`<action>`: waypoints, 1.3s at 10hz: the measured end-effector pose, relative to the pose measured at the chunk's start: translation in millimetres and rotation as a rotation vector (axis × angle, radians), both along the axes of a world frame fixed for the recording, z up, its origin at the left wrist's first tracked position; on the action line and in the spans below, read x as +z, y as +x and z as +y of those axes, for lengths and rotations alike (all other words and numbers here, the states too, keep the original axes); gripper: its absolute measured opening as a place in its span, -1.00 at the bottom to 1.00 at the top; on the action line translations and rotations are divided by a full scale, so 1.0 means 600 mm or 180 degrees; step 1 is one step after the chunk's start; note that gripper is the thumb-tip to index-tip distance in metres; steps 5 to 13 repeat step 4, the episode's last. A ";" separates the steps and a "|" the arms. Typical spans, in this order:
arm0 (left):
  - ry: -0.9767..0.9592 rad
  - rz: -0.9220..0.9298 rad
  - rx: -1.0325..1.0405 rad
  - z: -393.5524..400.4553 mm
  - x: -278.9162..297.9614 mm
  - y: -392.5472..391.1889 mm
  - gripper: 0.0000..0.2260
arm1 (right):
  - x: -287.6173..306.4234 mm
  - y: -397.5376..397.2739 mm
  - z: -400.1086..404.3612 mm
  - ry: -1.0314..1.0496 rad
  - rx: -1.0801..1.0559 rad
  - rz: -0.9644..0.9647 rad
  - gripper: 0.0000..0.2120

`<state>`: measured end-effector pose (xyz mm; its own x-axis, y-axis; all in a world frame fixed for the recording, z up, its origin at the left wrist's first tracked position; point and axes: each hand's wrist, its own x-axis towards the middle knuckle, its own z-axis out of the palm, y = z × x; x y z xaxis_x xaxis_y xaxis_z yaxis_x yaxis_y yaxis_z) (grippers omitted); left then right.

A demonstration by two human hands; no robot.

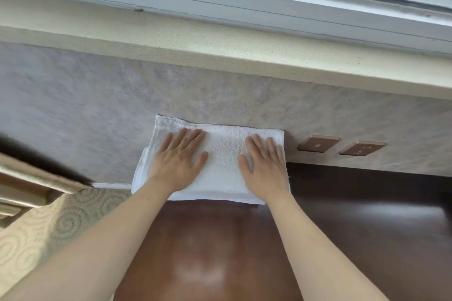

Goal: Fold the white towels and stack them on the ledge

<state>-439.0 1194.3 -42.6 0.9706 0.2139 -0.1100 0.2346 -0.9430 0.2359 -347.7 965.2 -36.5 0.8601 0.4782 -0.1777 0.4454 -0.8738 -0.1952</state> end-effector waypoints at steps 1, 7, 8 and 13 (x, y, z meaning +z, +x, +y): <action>0.0026 0.0039 0.0232 0.034 -0.003 -0.026 -0.42 | 0.004 0.014 -0.041 -0.0138 -0.0499 0.0217 -0.36; 0.0191 0.0253 0.0730 0.032 0.071 -0.077 -0.44 | 0.070 0.000 -0.068 0.0107 -0.0511 0.0121 -0.37; 0.0191 0.0253 0.0730 0.032 0.071 -0.077 -0.44 | 0.070 0.000 -0.068 0.0107 -0.0511 0.0121 -0.37; 0.0191 0.0253 0.0730 0.032 0.071 -0.077 -0.44 | 0.070 0.000 -0.068 0.0107 -0.0511 0.0121 -0.37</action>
